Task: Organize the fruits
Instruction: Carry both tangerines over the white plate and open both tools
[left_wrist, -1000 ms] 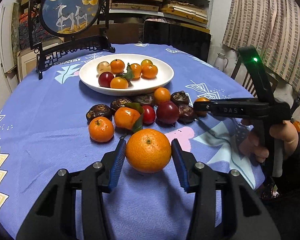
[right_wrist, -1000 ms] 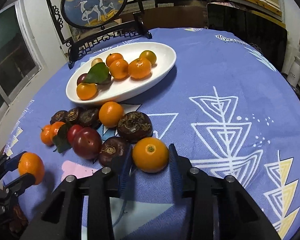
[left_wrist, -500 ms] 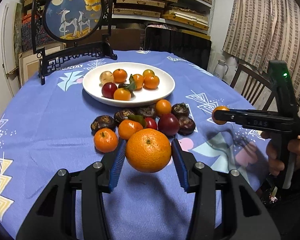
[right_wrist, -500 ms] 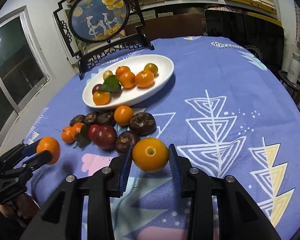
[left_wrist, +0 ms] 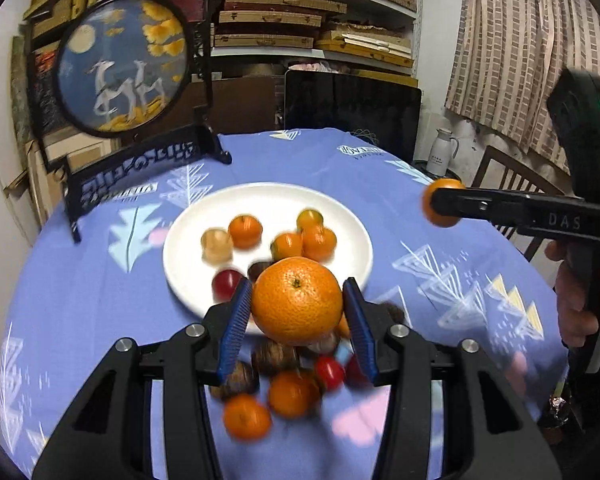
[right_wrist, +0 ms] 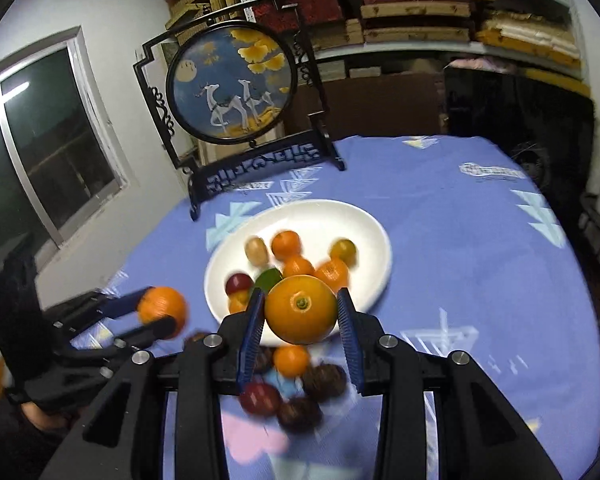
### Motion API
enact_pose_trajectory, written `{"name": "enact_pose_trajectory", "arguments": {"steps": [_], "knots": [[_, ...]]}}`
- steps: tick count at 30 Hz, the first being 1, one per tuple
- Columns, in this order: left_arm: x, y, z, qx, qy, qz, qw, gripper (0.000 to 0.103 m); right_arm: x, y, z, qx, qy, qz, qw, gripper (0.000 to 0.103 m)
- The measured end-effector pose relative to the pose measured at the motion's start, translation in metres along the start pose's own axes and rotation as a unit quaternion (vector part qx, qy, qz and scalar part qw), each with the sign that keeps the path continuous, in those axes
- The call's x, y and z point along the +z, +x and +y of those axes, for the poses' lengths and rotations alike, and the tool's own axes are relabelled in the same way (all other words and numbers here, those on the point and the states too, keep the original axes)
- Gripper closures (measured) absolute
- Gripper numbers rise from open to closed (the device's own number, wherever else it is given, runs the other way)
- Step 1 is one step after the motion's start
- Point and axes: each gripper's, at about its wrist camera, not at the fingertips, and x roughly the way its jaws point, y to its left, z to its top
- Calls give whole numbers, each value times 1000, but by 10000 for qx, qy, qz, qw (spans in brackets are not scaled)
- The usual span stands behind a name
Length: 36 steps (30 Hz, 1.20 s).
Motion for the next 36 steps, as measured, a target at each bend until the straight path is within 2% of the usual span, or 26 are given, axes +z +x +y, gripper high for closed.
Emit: {"name": "enact_pose_trajectory", "arguments": {"steps": [5, 9, 14, 16, 18, 23, 25, 29, 33, 36], "knots": [[26, 58, 22, 54, -37, 260, 9996, 57, 38, 62, -1, 113, 103, 270, 9995, 66], [31, 99, 37, 154, -132, 548, 9983, 57, 51, 117, -5, 23, 174, 528, 9985, 66], [32, 124, 47, 208, -100, 737, 9970, 57, 56, 162, -13, -21, 262, 740, 9969, 66], [33, 124, 48, 265, -95, 675, 9973, 54, 55, 167, -14, -51, 244, 735, 9970, 61], [33, 119, 50, 201, -169, 576, 9980, 47, 55, 166, -17, -64, 273, 609, 9977, 55], [25, 91, 42, 195, -53, 431, 9989, 44, 43, 143, -17, -72, 239, 497, 9985, 55], [15, 75, 35, 227, 38, 387, 9990, 35, 32, 129, -13, -120, 130, 462, 9988, 55], [-13, 44, 22, 191, 188, 442, 9987, 33, -3, 96, -11, -120, 84, 468, 9988, 54], [-48, 14, 13, 206, 344, 516, 9979, 33, -43, 60, -12, -157, 158, 277, 9994, 50], [-76, 6, 10, 346, 424, 780, 9955, 33, -71, 41, -15, -163, 250, 156, 9994, 49]]}}
